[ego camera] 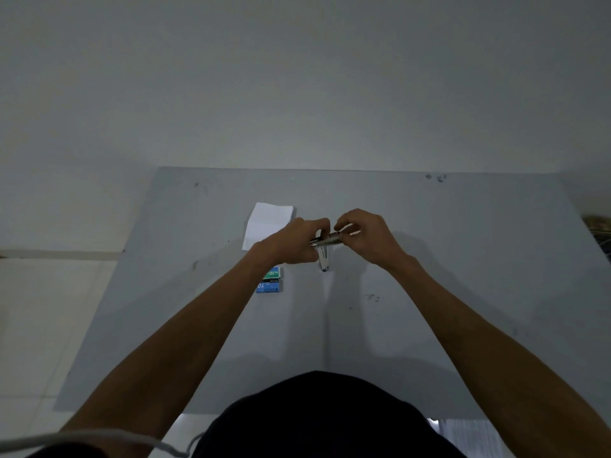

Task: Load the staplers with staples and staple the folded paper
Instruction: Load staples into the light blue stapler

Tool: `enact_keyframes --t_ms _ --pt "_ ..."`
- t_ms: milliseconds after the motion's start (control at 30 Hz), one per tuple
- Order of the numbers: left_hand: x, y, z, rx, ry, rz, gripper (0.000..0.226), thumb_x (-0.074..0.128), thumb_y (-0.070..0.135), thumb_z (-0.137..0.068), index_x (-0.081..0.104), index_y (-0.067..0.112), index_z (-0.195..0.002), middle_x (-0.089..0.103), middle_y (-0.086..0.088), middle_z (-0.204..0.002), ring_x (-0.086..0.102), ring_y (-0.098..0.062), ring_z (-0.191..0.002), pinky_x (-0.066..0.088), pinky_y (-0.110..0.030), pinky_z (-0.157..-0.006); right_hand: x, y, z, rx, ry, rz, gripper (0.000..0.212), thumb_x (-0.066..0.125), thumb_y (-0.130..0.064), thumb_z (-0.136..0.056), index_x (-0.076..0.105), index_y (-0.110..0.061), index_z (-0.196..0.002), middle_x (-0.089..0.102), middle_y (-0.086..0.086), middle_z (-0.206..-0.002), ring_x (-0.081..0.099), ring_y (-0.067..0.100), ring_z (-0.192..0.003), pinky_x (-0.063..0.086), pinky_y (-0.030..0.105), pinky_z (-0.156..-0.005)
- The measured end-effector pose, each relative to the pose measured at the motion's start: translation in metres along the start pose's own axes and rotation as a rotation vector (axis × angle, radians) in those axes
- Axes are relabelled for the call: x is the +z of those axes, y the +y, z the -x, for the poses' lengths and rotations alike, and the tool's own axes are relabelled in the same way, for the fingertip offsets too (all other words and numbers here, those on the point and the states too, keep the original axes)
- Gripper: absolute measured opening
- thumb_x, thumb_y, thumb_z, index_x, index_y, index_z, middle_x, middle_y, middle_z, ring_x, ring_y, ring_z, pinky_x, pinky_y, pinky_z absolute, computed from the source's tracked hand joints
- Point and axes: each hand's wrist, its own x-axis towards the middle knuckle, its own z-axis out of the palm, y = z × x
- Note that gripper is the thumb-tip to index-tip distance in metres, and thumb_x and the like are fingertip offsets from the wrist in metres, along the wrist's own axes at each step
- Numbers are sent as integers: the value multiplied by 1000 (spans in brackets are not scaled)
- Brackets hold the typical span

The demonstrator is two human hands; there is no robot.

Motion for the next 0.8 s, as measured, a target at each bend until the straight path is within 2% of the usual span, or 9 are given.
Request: enact_keyframes --t_ms 133,167,233,300,467,567,633,700,800 --pt "-1 1 1 2 5 2 34 67 6 -76 43 24 -93 51 2 -71 48 -14 -58 35 -18 -53 1 2 3 104 38 -58 22 65 -1 -83 69 -5 -105 67 4 -104 68 15 -82 51 8 -71" --pt "-1 1 1 -1 7 5 34 66 6 -76 44 25 -93 52 1 -71 49 -14 -59 35 -18 -53 1 4 3 151 25 -75 21 66 -5 -85 69 -8 -105 68 3 -103 68 14 -82 53 12 -73" --pt "-1 1 1 -1 13 10 33 65 6 -76 46 24 -96 55 -2 -74 50 -17 -60 37 -20 -53 2 9 4 235 -3 -159 15 65 -8 -87 71 -9 -101 72 5 -96 71 18 -81 59 28 -78" --pt "0 2 2 6 16 7 33 64 6 -77 49 21 -102 57 -5 -76 51 -18 -61 39 -21 -54 3 11 6 304 -15 -284 12 62 -6 -89 71 -6 -97 72 12 -91 72 23 -81 60 36 -78" --pt "2 2 3 0 16 13 38 63 6 -78 49 20 -111 59 -7 -77 54 -19 -60 42 -26 -55 6 9 10 458 -52 -566 14 62 -5 -90 68 1 -102 70 21 -99 71 32 -88 59 37 -83" --pt "3 5 3 -55 10 30 48 64 7 -79 41 19 -120 59 -10 -78 53 -18 -59 43 -26 -53 11 9 10 523 -23 -684 14 62 -4 -90 65 7 -99 69 24 -98 69 32 -89 58 36 -85" --pt "-1 1 4 -149 9 -5 45 68 16 -77 43 18 -115 58 -9 -84 56 -22 -69 46 -32 -59 14 12 9 557 52 -737 11 60 -2 -91 66 6 -92 68 24 -95 68 31 -87 58 36 -85" --pt "-5 -7 5 -222 0 -91 36 72 26 -75 53 19 -105 61 -7 -93 57 -22 -78 48 -33 -66 13 17 8 606 149 -764 12 57 1 -91 66 4 -84 68 24 -93 68 31 -85 58 35 -83" --pt "-14 -14 8 -227 49 -38 26 75 23 -75 68 11 -97 67 -10 -93 58 -19 -78 47 -29 -68 9 25 9 682 245 -797 15 55 1 -92 64 4 -81 66 23 -93 66 32 -86 58 34 -80"
